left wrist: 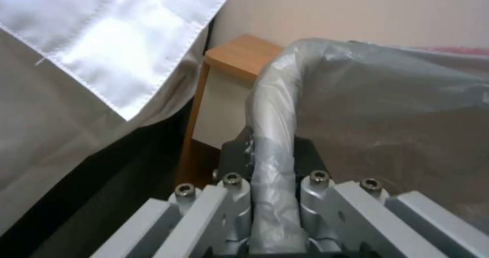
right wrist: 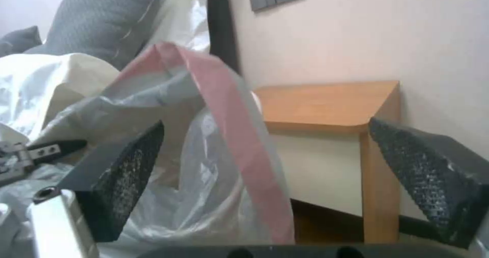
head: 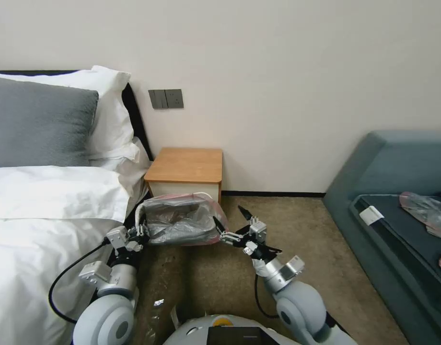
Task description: Pick up the garbage bag from the table and place it over the trash can.
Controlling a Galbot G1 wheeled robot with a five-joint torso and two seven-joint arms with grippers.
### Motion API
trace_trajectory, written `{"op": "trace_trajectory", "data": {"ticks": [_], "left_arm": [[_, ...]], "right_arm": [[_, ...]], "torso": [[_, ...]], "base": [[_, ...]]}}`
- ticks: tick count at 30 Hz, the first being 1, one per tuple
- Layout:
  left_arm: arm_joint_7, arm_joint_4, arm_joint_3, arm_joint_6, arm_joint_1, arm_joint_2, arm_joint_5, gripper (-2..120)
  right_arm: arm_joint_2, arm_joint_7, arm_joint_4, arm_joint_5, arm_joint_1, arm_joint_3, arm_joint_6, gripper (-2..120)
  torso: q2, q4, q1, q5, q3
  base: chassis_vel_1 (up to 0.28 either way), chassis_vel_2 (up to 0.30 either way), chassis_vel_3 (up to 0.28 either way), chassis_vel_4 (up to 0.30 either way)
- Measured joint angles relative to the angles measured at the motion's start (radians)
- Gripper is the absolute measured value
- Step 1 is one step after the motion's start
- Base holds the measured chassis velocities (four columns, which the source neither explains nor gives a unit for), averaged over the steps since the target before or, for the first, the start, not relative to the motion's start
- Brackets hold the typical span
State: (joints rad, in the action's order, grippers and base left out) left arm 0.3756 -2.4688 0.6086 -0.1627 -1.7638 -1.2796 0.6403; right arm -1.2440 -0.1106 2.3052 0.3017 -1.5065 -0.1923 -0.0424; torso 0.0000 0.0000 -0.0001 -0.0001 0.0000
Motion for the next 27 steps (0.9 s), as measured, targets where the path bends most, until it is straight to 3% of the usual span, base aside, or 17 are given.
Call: {"op": "trace_trajectory", "data": {"ticks": [3,6,20,27], "left_arm": [[0.000,-0.004,-0.006,-0.006,-0.005,-0.003,0.002,5],[-0.004,-0.005,-0.012,-0.010,-0.007,-0.004,0.002,5],[-0.028,-0.017,-0.015,-0.028,-0.017,-0.002,0.008,5],[-0.049,-0.024,-0.021,-0.041,-0.023,0.008,0.004,5]], "right_arm": [[-0.018,-0.001,-0.022,-0.003,0.016,0.003,0.010,99],[-0.037,0.009,-0.040,-0.009,0.022,0.007,0.029,91],[-0.085,-0.019,-0.076,-0.039,0.021,0.000,0.092,37],[-0.070,-0.010,-0.054,-0.024,0.023,-0.022,0.082,12]], "torso": [[0.000,0.0001,0.000,0.0000,0.000],[0.000,0.0001,0.000,0.0000,0.000],[0.000,0.0000,0.000,0.0000,0.000],[0.000,-0.0001,0.000,0.0000,0.000]], "base": [[0.000,0.000,0.000,0.000],[0.000,0.000,0.000,0.000],[0.000,0.000,0.000,0.000],[0.000,0.000,0.000,0.000]]}}
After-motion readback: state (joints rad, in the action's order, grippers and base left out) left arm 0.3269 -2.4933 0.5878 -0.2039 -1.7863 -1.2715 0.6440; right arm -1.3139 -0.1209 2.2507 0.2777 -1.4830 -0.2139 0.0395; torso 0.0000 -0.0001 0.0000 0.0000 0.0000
